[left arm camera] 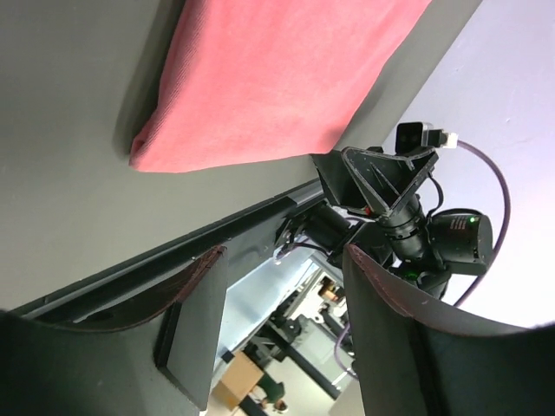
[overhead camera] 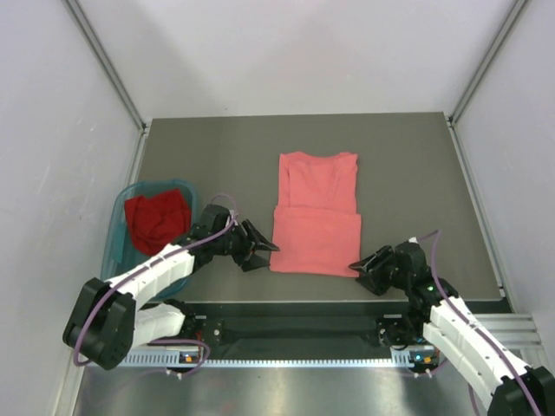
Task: Fold and stack the t-shirts
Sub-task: Fold the tshirt
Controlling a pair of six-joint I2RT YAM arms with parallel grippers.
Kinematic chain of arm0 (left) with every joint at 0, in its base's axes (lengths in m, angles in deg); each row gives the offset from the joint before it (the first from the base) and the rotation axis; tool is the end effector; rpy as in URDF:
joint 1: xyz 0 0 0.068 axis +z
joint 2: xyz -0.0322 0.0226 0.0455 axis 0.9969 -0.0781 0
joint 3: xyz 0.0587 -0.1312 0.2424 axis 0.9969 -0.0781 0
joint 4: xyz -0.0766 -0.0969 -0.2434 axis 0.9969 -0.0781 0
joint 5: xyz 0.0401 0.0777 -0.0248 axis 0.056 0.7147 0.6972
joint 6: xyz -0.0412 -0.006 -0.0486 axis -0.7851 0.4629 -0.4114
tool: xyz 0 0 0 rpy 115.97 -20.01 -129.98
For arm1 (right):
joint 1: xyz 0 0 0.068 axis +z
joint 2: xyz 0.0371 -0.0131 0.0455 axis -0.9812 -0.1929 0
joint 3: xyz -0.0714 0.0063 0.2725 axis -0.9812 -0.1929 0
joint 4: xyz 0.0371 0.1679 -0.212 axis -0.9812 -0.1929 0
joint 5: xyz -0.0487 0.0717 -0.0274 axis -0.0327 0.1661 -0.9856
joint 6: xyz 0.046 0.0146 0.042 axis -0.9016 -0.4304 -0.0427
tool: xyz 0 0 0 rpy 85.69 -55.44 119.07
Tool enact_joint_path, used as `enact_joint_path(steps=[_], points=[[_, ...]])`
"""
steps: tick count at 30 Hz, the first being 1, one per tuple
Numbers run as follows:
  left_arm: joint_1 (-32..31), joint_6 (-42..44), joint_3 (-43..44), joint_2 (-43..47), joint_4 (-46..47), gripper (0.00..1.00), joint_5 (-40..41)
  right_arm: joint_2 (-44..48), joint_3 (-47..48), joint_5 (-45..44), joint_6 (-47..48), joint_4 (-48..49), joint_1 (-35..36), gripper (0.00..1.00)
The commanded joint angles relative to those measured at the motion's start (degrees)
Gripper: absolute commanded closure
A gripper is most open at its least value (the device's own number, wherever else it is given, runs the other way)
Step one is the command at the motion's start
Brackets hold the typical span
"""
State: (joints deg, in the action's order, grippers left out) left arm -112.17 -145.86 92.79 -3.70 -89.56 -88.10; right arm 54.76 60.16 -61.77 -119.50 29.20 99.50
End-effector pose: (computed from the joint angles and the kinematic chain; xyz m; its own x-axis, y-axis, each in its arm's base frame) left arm 0.1946 -0.1279 0.1737 -0.8644 -0.4665 0.1878 -0.4228 0.4718 -0.7737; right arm 0.1176 0.0566 0.1136 -0.6475 0.7620 -0.0110 0.5243 0.4559 0.7192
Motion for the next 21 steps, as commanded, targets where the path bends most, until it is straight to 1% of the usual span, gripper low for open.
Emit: enact_joint_path(steps=[1,5,8,9,10,11,15,19,21], points=[[0.29,-3.0,-0.73,1.42,3.04,0.4,0.87,-0.07,-1.12,-2.9,0.95,-1.09,-1.9,0.47],[0.29,-3.61,-0.82,1.77,2.07,0.4,2.01,-0.42,-1.12,-3.43,1.3,-0.38,-2.78,0.49],[0.29,-3.87,-0.73,1.6,1.46,0.37,3.24,-1.73,-0.51,-3.52,2.36,-0.56,-2.96,0.52],[0.29,-4.13,-0.82,1.68,1.37,0.36,3.5,-2.61,-0.59,-3.09,2.36,-0.39,-3.13,0.53],[0.29,-4.75,-0.91,1.51,1.37,0.34,4.03,-3.05,-0.85,-2.47,2.36,0.05,-3.13,0.59],[0.29,-5.27,-1.0,1.59,1.37,0.32,4.29,-3.58,-1.03,-1.86,2.44,0.92,-3.13,0.61],[0.29,-6.51,-1.0,1.77,0.58,0.29,6.23,-5.25,-0.94,-0.18,3.41,0.58,-3.04,0.59],[0.2,-7.82,-0.47,1.42,-2.4,0.25,7.9,-5.08,-1.03,0.78,3.24,-0.03,-3.13,0.55],[0.2,-8.62,-0.65,0.98,-3.11,0.25,8.51,-4.99,-0.94,0.87,3.24,-0.56,-3.13,0.55]])
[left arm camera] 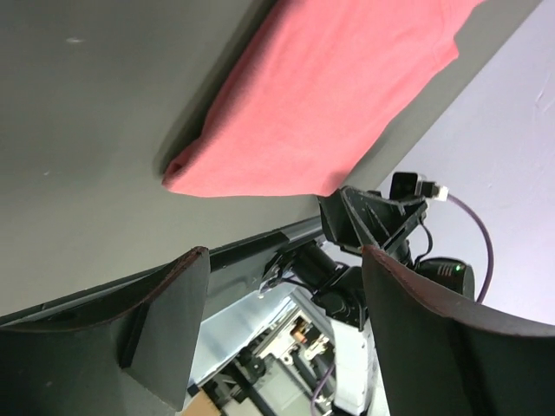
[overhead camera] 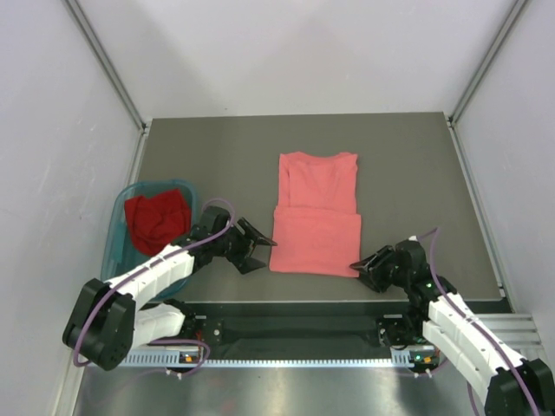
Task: Fold and stack the t-shirts
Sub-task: Fold the tshirt
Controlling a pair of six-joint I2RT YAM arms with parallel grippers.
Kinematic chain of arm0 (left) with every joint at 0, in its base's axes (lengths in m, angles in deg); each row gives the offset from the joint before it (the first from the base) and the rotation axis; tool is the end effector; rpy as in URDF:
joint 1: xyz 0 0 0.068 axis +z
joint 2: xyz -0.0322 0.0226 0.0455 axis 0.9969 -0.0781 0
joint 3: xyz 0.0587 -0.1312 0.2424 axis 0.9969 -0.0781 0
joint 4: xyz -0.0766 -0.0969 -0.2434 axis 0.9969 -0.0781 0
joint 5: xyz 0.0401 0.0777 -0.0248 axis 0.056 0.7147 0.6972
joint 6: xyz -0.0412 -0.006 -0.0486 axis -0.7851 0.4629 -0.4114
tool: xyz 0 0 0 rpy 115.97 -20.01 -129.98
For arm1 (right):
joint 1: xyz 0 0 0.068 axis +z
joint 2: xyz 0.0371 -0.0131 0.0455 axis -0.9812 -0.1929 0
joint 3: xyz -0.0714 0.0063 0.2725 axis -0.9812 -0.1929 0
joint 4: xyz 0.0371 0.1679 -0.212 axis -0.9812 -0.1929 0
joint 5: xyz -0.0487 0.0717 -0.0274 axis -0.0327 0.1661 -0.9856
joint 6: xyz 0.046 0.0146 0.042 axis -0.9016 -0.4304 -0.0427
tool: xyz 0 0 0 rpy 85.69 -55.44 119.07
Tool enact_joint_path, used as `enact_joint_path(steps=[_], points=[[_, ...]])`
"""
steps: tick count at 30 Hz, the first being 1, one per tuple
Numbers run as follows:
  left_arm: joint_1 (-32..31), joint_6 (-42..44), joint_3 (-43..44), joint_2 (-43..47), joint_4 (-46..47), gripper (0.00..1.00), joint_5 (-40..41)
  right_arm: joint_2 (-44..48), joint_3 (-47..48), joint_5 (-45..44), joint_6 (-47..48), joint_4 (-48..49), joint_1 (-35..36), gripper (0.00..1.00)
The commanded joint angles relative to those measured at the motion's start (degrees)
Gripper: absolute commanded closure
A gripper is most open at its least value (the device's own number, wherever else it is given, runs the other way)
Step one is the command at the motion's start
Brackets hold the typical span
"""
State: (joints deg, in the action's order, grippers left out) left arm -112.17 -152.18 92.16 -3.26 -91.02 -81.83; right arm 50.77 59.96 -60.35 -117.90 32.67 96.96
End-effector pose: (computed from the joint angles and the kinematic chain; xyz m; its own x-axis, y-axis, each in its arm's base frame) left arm 0.1941 -0.1224 0.1677 -0.7736 -0.5954 0.2167 -0.5398 0.4403 -0.7175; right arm 0.1239 0.0539 0.1099 -0.6417 0.7669 -0.0099 0.5314 0.4539 0.7153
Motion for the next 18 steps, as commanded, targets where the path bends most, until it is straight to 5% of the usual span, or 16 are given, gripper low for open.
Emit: enact_joint_path(steps=[1,3,4,7,18], points=[[0.2,-3.17,-0.27,0.28,-1.65,0.25,2.33,-0.99,-1.01,-0.81,1.64,-3.86,-0.6,0.56],[0.2,-3.97,-0.54,-0.86,-1.22,0.25,2.42,-1.42,-1.54,-1.51,1.55,-3.08,-0.6,0.64],[0.11,-4.06,-0.63,-1.13,-1.3,0.25,2.59,-1.86,-2.06,-1.43,1.47,-1.85,-0.77,0.79],[-0.15,-4.06,-0.54,-2.18,-1.21,0.26,4.43,-4.06,-2.16,-1.07,1.81,0.0,-0.95,0.99],[-2.7,-6.25,-1.24,-12.81,1.78,0.38,6.9,-7.32,1.54,-0.72,5.51,-1.66,-1.39,1.0]])
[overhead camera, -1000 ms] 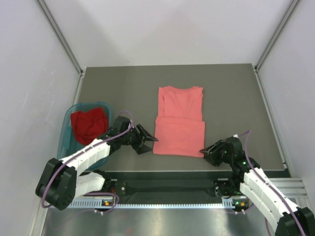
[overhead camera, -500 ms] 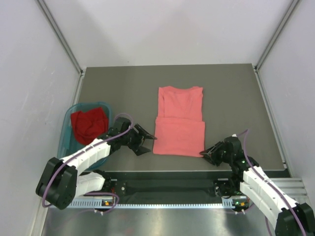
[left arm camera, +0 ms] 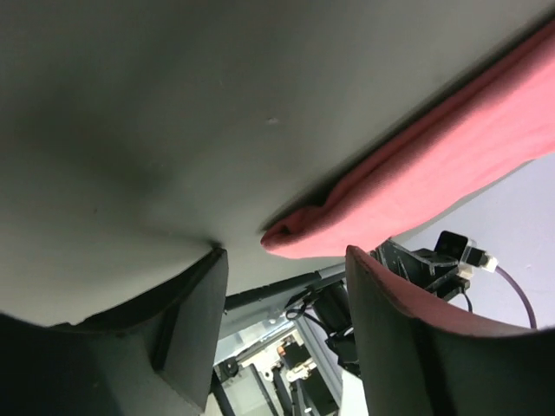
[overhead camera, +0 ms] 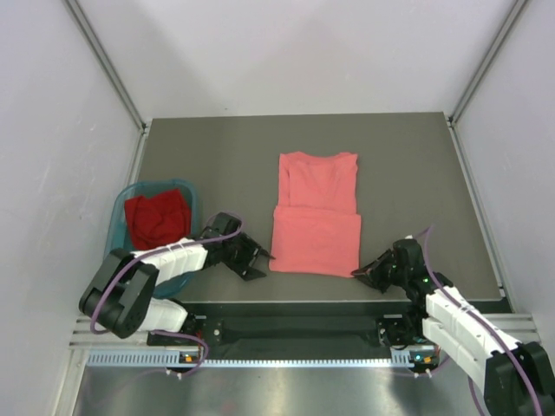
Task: Fold and stack the t-shirts
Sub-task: Fold the tshirt
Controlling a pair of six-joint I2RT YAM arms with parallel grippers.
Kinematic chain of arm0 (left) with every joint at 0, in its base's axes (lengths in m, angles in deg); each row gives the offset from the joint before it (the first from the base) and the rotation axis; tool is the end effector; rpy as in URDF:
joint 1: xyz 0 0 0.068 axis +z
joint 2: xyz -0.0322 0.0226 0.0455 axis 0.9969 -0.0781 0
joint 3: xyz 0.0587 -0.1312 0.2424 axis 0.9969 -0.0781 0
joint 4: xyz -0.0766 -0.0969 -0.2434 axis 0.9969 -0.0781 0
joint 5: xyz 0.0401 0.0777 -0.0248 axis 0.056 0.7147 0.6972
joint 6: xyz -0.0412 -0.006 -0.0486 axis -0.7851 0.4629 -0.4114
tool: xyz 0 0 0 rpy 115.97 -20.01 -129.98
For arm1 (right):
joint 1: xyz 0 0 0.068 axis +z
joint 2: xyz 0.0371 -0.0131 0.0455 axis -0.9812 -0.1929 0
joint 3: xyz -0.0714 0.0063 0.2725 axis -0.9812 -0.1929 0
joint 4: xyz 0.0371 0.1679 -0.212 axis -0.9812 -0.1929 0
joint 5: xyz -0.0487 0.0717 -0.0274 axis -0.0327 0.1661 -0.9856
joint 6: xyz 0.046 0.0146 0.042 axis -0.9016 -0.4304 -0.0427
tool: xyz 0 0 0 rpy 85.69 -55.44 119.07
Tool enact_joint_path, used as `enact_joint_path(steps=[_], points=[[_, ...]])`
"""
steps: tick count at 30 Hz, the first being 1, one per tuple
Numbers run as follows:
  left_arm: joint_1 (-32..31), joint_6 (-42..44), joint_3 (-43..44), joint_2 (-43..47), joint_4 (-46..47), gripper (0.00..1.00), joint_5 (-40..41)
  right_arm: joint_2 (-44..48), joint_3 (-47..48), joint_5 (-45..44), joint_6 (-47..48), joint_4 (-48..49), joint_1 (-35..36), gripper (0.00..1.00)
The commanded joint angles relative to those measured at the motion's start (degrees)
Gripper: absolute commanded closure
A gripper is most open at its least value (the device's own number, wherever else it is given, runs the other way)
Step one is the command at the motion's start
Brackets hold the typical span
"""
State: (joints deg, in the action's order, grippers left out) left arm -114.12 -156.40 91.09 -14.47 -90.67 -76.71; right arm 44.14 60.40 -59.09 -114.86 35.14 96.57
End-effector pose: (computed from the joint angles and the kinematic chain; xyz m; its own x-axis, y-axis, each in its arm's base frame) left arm 0.1947 -0.1270 0.1198 -0.6786 -0.6830 0.2702 -0.6968 0.4822 -0.5310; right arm 0.1280 0.0553 0.1027 -0.6766 0.7364 -0.0061 0.5392 0.5010 0.6770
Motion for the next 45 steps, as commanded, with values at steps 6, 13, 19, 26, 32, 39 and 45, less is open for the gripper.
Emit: enact_joint_path(steps=[6,13,19,26,32,39,45], points=[[-2.07,-5.99,-1.49,-0.64,0.47,0.44,6.17,0.71,0.75,-1.73,2.56,-5.27,-1.26,1.0],[-4.18,-8.63,-1.67,-0.29,0.2,0.49,10.13,1.15,1.71,-1.81,2.56,-5.98,-1.52,1.0],[-7.43,-11.0,-1.93,-0.9,0.99,0.5,14.26,0.27,2.42,-1.9,3.0,-6.15,-1.61,1.0],[-7.96,-13.28,-3.77,-1.61,2.22,0.57,16.55,0.71,2.51,-1.99,2.91,-6.68,-1.96,1.0],[-7.96,-11.72,-4.13,-1.69,2.83,0.72,18.31,0.19,2.59,-1.99,3.79,-6.68,-2.14,1.0],[-7.96,-2.93,-1.41,-0.38,-1.2,1.0,17.87,-3.94,6.45,-1.46,11.95,-4.93,-2.31,1.0],[-9.62,-0.02,-0.52,6.81,-7.09,1.0,19.36,-3.95,10.94,0.64,18.73,-8.08,-2.22,1.0]])
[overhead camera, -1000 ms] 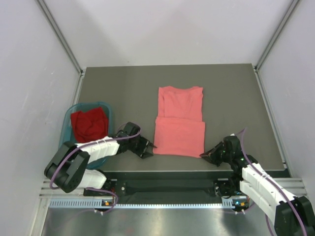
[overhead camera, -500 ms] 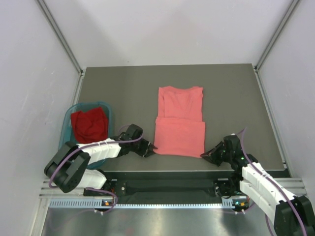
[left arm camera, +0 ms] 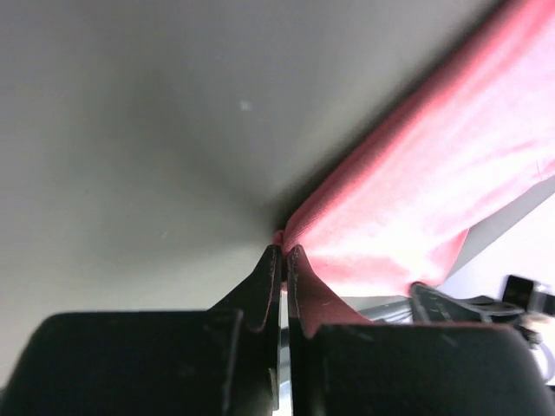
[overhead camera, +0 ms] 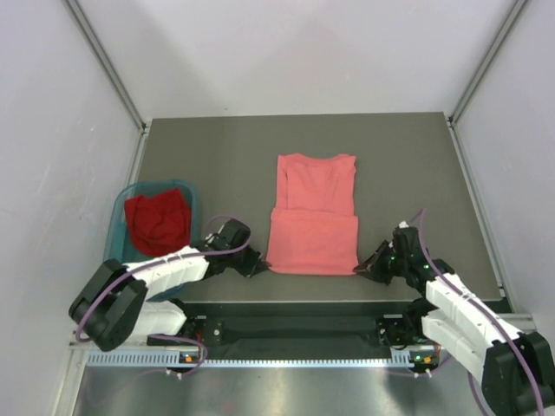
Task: Fold and stack the t-shirts
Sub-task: Fold the tshirt
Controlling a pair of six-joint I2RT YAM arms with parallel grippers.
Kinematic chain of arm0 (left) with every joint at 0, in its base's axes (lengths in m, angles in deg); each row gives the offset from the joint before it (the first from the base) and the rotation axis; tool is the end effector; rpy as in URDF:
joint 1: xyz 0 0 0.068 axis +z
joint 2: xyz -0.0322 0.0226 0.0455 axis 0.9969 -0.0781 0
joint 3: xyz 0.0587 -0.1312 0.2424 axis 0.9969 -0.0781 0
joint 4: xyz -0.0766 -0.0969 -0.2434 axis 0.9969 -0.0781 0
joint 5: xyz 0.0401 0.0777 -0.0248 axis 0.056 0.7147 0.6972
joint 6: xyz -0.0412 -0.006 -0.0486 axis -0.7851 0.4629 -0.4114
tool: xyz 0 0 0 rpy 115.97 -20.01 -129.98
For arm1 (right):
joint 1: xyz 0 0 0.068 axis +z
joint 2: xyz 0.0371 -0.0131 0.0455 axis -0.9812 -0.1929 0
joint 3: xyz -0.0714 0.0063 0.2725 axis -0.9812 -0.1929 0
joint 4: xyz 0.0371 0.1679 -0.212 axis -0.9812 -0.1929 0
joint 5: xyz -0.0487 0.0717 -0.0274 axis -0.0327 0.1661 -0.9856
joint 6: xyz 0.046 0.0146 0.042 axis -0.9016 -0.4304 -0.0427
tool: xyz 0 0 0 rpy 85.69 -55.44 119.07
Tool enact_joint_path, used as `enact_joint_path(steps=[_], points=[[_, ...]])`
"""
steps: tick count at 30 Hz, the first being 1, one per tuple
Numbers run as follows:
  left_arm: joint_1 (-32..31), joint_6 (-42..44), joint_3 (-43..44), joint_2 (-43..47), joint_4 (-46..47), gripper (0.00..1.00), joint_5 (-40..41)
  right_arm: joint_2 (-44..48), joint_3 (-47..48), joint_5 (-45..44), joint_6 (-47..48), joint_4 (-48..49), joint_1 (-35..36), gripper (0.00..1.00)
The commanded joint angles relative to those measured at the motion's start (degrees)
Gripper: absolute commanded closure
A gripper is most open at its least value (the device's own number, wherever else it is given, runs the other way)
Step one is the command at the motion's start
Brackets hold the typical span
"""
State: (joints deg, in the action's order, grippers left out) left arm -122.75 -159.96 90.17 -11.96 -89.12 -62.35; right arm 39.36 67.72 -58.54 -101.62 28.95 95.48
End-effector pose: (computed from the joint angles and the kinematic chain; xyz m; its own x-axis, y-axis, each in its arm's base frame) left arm 0.1806 -0.1452 0.1237 -0.6789 -0.7289 0.0882 -0.6423 0.5313 -0.5524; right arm 0.1421 0.0572 0.1253 -0.7829 0.6107 -0.1186 0.4190 0.6586 0.6251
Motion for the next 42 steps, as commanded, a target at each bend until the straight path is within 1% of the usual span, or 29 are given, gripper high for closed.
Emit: enact_joint_path(steps=[1,4,6,7,10,12,15,16,17,18,19,20,21,22,24,25,26,28,29,31,32,33,34,35,36,37,38,40,42], points=[[-1.43,3.2,0.39,5.28,-9.43,1.0,5.7,1.71,3.8,1.23,5.75,-2.42,-1.13,1.0],[-4.59,0.83,-0.22,8.62,-11.46,1.0,6.41,5.04,3.1,3.0,4.87,-5.23,-1.13,1.0],[-8.19,-1.37,-0.57,10.81,-12.68,1.0,6.85,7.77,2.57,4.05,4.43,-8.57,-0.87,1.0],[-9.34,-2.25,-0.31,11.43,-13.39,1.0,8.94,10.74,2.57,4.49,4.26,-10.67,-0.87,1.0],[-12.77,-4.45,0.74,14.33,-16.9,1.0,10.71,16.63,3.18,6.16,3.73,-16.74,-0.69,1.0],[-14.62,-4.46,3.2,15.83,-19.01,1.0,12.99,18.76,4.58,6.95,3.73,-20.77,-0.61,1.0],[-15.33,-2.61,7.85,16.01,-23.49,1.0,14.93,19.04,8.88,6.96,5.13,-22.47,-0.6,1.0],[-15.33,-1.91,9.08,15.83,-25.5,1.0,15.72,16.34,10.46,5.74,7.13,-22.64,-0.69,1.0],[-15.41,-0.08,11.79,15.66,-26.39,1.0,16.42,14.4,14.83,4.94,8.29,-22.82,-0.78,1.0],[-15.24,0.64,13.39,15.05,-27.53,1.0,19.13,12.2,17.05,4.33,9.34,-22.65,-0.78,1.0],[-15.24,1.34,14.97,14.61,-28.5,1.0,20.72,7.57,19.33,3.97,11.0,-21.86,-0.87,1.0],[-14.89,3.26,18.38,13.73,-29.99,1.0,21.87,5.17,23.7,3.62,11.72,-21.16,-0.95,1.0],[-14.36,4.76,20.33,13.03,-30.7,1.0,23.71,0.54,25.84,3.53,12.94,-20.28,-1.04,1.0],[-13.58,6.34,23.74,12.24,-31.15,1.0,23.99,-1.77,27.95,3.62,13.65,-19.49,-1.13,1.0],[-8.67,11.17,26.75,9.25,-33.08,1.0,22.77,-6.87,33.66,4.67,15.23,-17.64,-1.57,1.0],[-6.56,13.28,28.68,8.28,-32.65,1.0,20.41,-11.59,37.33,5.28,16.63,-17.37,-1.92,1.0],[-1.92,17.74,29.22,6.27,-31.51,1.0,18.73,-13.73,38.94,5.55,17.26,-15.98,-2.01,1.0],[2.32,21.8,31.14,3.63,-27.73,1.0,14.44,-19.86,43.49,6.07,18.75,-14.74,-2.36,1.0],[5.65,25.31,32.2,0.14,-27.11,1.0,13.54,-21.81,44.74,6.51,19.02,-13.26,-2.8,1.0],[8.13,28.4,36.49,-4.01,-26.06,1.0,10.3,-27.95,49.29,8.0,20.16,-12.54,-3.5,1.0],[9.79,31.46,38.08,-8.21,-25.09,1.0,8.89,-29.73,50.8,8.18,20.77,-12.1,-3.59,1.0],[10.42,32.97,39.84,-10.42,-24.65,1.0,8.09,-31.4,52.3,7.93,21.65,-11.4,-3.77,1.0],[11.21,35.16,43.95,-12.53,-25.25,1.0,7.73,-34.63,54.84,8.01,22.0,-10.96,-4.12,1.0],[11.48,36.4,45.99,-16.82,-25.52,1.0,7.64,-36.32,55.99,8.36,22.27,-10.61,-4.38,1.0],[11.74,37.63,47.92,-18.86,-25.61,1.0,5.55,-38.08,57.31,8.88,22.97,-10.34,-4.73,1.0],[12.18,39.56,52.12,-20.8,-27.0,1.0,4.66,-41.23,59.76,9.85,23.15,-10.43,-5.17,1.0],[12.18,40.45,54.16,-24.3,-27.45,1.0,4.13,-42.65,60.83,10.12,23.32,-10.34,-5.35,1.0],[12.53,42.21,58.73,-27.04,-28.25,1.0,3.95,-45.82,62.94,10.64,23.33,-9.9,-6.14,1.0],[12.97,43.26,61.2,-30.04,-28.42,1.0,3.34,-48.19,64.17,10.91,23.06,-9.72,-6.67,1.0]])
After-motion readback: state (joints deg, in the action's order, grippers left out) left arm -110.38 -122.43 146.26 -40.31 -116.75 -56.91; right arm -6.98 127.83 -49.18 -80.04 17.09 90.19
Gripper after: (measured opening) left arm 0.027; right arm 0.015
